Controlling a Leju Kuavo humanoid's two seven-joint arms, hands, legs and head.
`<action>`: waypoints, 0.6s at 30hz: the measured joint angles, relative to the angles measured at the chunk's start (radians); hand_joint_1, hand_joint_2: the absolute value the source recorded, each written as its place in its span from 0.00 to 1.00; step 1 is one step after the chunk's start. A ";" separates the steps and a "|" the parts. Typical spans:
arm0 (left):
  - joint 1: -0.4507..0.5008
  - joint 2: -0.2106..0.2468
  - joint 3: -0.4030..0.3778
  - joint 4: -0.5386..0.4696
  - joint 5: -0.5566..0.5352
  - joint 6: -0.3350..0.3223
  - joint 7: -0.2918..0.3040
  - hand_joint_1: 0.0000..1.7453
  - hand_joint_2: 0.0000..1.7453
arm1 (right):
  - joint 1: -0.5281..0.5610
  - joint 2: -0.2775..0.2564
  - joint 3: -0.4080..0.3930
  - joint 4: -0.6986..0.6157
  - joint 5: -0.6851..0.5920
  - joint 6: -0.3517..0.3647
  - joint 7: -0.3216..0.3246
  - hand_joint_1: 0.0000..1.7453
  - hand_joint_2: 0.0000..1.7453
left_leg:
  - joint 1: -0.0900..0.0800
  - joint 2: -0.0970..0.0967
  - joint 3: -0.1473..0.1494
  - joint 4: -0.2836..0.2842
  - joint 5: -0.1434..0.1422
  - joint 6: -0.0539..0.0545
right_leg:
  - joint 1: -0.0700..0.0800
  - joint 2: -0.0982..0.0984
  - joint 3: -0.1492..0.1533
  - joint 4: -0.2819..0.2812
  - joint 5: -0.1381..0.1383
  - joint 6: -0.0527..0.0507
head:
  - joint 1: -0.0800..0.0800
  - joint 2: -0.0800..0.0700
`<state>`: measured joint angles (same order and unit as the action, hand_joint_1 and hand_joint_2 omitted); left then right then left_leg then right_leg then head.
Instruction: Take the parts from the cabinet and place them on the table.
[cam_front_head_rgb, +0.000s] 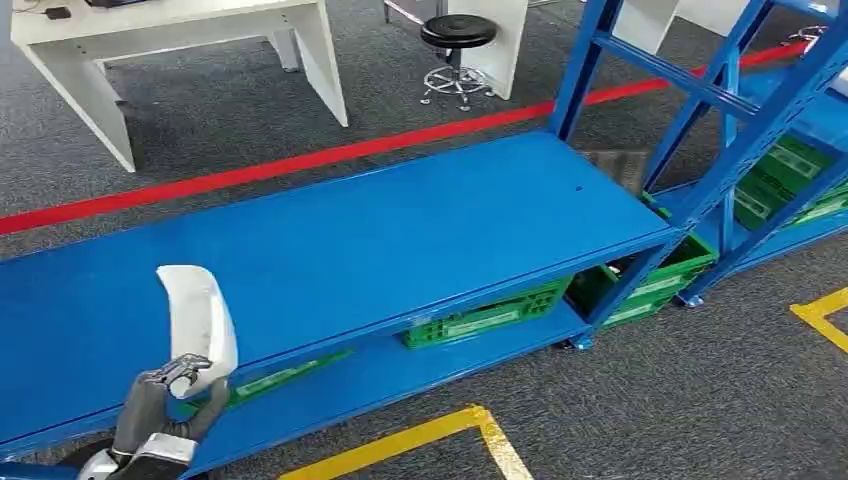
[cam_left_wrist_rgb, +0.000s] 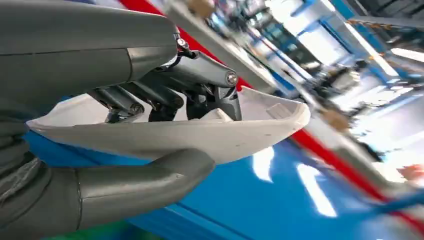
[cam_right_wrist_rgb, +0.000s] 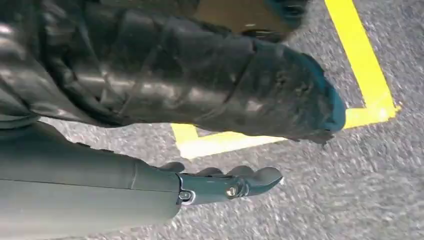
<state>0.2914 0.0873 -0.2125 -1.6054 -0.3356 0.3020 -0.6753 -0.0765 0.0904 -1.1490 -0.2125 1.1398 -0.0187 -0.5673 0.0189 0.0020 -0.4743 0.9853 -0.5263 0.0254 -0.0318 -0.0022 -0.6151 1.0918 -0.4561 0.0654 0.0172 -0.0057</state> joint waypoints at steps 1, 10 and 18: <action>0.005 -0.003 -0.008 -0.028 0.026 -0.024 -0.010 1.00 1.00 | -0.001 0.000 0.000 0.000 0.000 -0.001 0.000 0.00 0.00 | 0.000 -0.001 -0.003 0.005 -0.008 -0.009 | 0.002 0.002 0.019 -0.033 -0.016 0.002 | 0.002 0.000; 0.019 -0.004 -0.082 -0.255 0.191 -0.142 -0.025 1.00 1.00 | -0.001 0.000 0.000 0.000 -0.011 -0.006 0.000 0.00 0.00 | -0.002 0.000 -0.123 0.250 -0.128 -0.038 | 0.011 0.004 0.035 -0.053 -0.038 -0.061 | -0.021 0.000; 0.013 0.007 -0.130 -0.382 0.284 -0.257 -0.025 1.00 1.00 | 0.000 0.010 0.000 0.001 -0.015 -0.004 0.000 0.00 0.00 | -0.024 0.000 -0.080 0.055 0.028 0.011 | 0.026 0.010 0.045 -0.051 -0.046 -0.058 | -0.025 0.000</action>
<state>0.3042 0.0946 -0.3426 -1.9872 -0.0511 0.0454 -0.7004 -0.0761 0.1003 -1.1494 -0.2113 1.1246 -0.0229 -0.5673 -0.0053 0.0020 -0.5542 1.0400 -0.4985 0.0368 -0.0058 0.0078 -0.5697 1.0407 -0.5024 0.0075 -0.0076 -0.0053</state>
